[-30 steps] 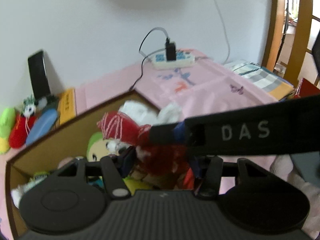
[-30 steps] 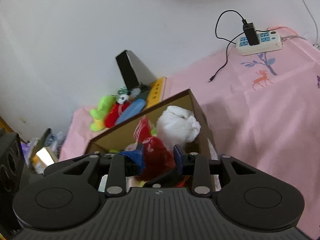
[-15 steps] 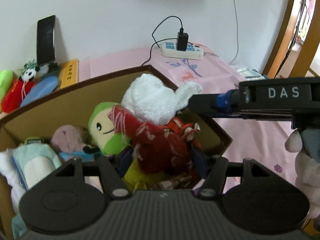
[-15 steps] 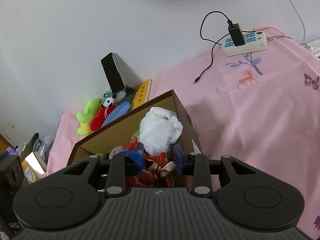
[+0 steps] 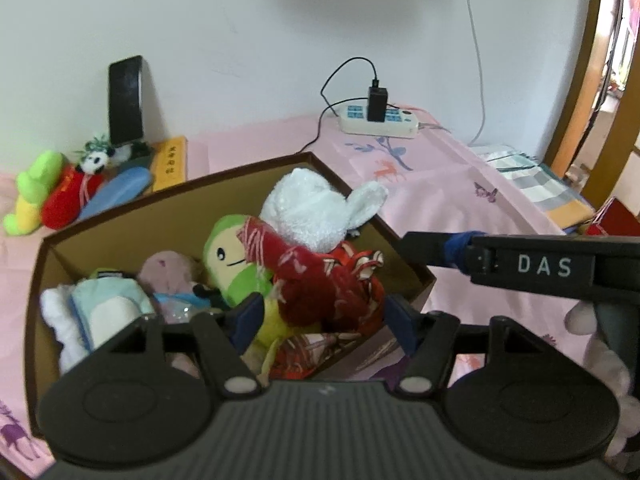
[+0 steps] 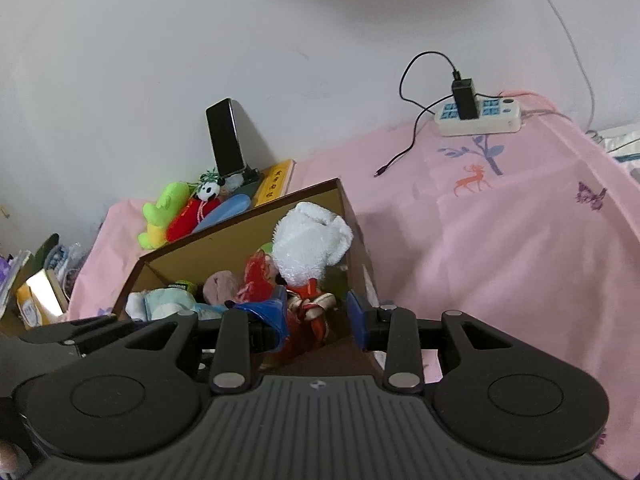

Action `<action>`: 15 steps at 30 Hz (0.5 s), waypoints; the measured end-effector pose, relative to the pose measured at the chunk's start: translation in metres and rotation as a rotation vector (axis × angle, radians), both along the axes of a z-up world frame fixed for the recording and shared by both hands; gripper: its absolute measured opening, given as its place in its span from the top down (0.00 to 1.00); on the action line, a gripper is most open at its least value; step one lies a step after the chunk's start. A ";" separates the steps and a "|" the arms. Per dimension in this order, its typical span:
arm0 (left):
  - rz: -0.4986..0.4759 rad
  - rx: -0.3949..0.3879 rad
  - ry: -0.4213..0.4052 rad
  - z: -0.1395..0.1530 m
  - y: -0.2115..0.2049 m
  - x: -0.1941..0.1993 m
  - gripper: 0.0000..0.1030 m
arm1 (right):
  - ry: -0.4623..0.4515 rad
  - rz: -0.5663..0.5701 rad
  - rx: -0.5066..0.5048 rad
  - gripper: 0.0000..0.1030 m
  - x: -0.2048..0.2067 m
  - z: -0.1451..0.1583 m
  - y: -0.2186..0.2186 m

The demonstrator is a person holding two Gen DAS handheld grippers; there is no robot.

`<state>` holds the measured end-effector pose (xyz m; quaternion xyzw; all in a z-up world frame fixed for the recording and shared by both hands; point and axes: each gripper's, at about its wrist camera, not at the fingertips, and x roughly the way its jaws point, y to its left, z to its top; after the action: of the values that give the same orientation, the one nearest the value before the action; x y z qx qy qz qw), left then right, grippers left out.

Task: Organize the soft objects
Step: 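Lower the red cloth into the box and open the right gripper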

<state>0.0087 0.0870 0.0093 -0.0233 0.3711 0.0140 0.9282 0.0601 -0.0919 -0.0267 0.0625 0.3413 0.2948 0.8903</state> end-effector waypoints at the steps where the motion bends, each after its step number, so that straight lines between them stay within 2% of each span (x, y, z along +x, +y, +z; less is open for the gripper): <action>1: 0.010 0.009 0.005 0.000 -0.003 -0.001 0.35 | -0.002 -0.005 -0.006 0.84 -0.002 0.000 -0.002; 15: 0.037 0.056 0.055 -0.003 -0.043 -0.017 0.34 | 0.003 -0.046 -0.085 0.83 -0.018 -0.002 -0.030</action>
<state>-0.0086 0.0440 0.0060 -0.0039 0.3956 0.0422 0.9174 0.0419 -0.1217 -0.0291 0.0328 0.3534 0.2593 0.8982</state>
